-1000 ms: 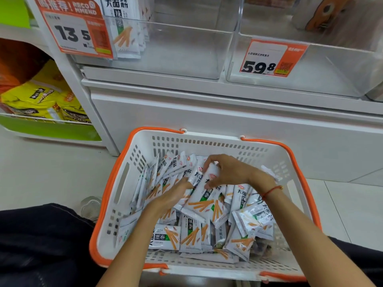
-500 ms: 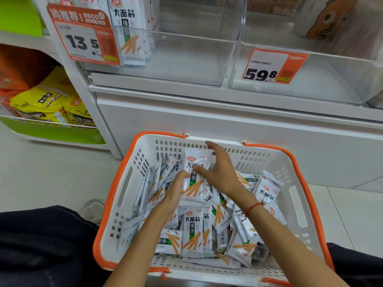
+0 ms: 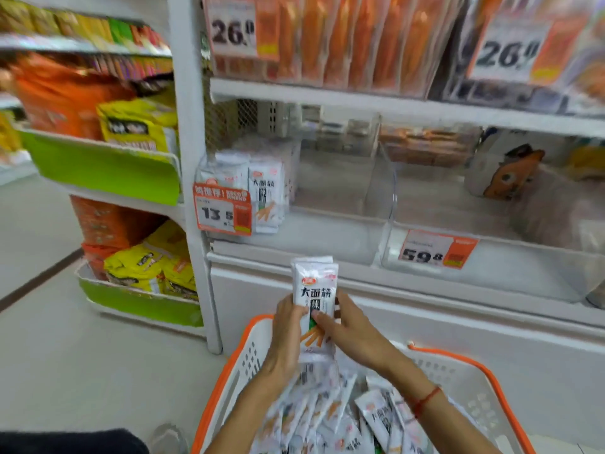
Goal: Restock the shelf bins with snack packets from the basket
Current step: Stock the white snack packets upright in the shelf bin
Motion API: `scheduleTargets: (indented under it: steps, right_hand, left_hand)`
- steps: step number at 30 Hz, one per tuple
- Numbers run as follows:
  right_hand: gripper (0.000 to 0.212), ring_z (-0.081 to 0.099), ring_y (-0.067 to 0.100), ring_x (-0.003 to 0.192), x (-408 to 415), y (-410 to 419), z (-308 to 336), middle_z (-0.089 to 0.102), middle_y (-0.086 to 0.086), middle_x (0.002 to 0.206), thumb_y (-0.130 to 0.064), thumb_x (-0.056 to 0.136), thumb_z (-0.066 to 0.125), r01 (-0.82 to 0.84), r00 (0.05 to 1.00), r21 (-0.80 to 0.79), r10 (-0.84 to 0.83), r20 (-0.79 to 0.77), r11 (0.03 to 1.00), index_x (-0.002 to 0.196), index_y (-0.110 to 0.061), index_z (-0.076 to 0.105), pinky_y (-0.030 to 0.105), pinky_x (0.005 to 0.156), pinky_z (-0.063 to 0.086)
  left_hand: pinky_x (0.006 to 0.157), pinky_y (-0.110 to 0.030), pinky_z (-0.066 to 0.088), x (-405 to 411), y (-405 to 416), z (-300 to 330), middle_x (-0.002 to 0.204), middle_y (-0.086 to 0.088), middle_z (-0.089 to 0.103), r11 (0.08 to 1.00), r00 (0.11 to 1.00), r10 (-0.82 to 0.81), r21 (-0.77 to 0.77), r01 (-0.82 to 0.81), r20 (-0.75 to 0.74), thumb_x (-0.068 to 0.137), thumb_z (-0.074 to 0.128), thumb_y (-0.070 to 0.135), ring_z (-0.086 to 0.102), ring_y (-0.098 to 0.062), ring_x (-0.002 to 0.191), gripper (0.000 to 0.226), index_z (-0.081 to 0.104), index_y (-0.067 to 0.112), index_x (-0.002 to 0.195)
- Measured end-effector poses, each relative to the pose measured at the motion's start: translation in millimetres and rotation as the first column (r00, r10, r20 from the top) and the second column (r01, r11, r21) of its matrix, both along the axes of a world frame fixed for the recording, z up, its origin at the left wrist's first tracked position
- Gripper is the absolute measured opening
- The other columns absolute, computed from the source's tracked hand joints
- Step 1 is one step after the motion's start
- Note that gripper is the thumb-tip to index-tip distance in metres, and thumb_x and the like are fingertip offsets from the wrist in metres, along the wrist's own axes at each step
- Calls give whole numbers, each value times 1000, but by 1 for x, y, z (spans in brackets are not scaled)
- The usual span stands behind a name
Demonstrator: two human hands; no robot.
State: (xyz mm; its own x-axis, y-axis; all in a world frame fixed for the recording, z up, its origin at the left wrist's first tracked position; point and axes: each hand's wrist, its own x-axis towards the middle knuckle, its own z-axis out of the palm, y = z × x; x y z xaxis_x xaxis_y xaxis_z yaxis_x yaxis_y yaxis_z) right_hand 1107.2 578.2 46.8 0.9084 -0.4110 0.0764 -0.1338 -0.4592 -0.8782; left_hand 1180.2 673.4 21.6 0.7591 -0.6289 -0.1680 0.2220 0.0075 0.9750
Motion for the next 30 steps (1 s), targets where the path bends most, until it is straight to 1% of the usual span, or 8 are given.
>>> scheduleTargets:
  steps: [2, 6, 9, 13, 18, 22, 27, 30]
  right_hand:
    - [39, 52, -14, 100, 7, -1, 20, 57, -5, 118, -11, 95, 52, 6, 994, -93, 4, 106, 996, 112, -43, 39, 11, 86, 44]
    - [41, 55, -1, 109, 22, -10, 67, 56, -12, 124, -32, 93, 57, 47, 949, -275, 43, 313, 960, 128, -38, 37, 19, 89, 45]
    - [45, 53, 5, 112, 38, -14, 102, 56, -12, 122, -27, 89, 63, 169, 882, -439, 63, 467, 882, 129, -27, 42, 24, 90, 45]
    - [42, 48, 14, 105, 74, -22, 133, 59, -10, 109, -26, 82, 67, 423, 797, -541, -13, 604, 727, 120, -25, 51, 28, 84, 40]
    - [46, 54, 22, 94, 119, -38, 139, 63, -5, 101, -23, 80, 67, 276, 910, -541, -35, 413, 794, 119, -25, 43, 40, 70, 47]
    - [47, 61, 27, 92, 149, -50, 136, 65, 2, 101, -22, 79, 70, 177, 971, -471, -75, 228, 864, 115, -19, 39, 48, 74, 51]
    - [55, 62, 27, 96, 184, -63, 126, 64, 4, 109, -30, 74, 75, 87, 995, -428, -97, -1, 899, 119, -16, 46, 47, 83, 53]
    - [60, 61, 27, 97, 202, -66, 119, 63, 5, 112, -34, 71, 77, 14, 988, -460, -84, -132, 888, 120, -16, 48, 44, 84, 53]
  left_hand:
    - [90, -44, 50, 15, 1, 22, 112, -2, 58, 1000, 985, -7, 9, 6, 174, 67, 51, 50, 58, -21, 108, 41, 62, 37, 104]
    - [82, -12, 44, 52, 15, 83, 111, 23, 60, 984, 870, -154, -5, 176, 469, 84, 58, 32, 54, 9, 105, 25, 56, 44, 107]
    - [82, 1, 36, 79, 22, 130, 111, 34, 55, 987, 673, -134, 33, 160, 727, 87, 66, 19, 48, 18, 107, 42, 46, 45, 114]
    - [92, -23, 46, 119, 9, 169, 116, 22, 60, 999, 450, -46, 48, 8, 892, 81, 72, 27, 53, 2, 111, 50, 45, 46, 118]
    - [83, -30, 30, 151, -3, 197, 106, 9, 50, 882, 163, -186, 238, -407, 969, 70, 78, 38, 41, -21, 111, 57, 54, 24, 121]
    - [91, -33, 32, 166, -15, 206, 115, -5, 55, 761, 262, -324, 414, -499, 909, 68, 81, 38, 40, -27, 117, 71, 50, 22, 129]
    - [84, -34, 29, 195, -32, 196, 115, -1, 58, 636, 227, -496, 529, -562, 838, 58, 82, 51, 43, -24, 112, 78, 47, 21, 121]
    - [96, -37, 31, 205, -37, 193, 132, -2, 48, 603, 211, -534, 543, -584, 819, 58, 82, 53, 37, -24, 123, 96, 38, 20, 136]
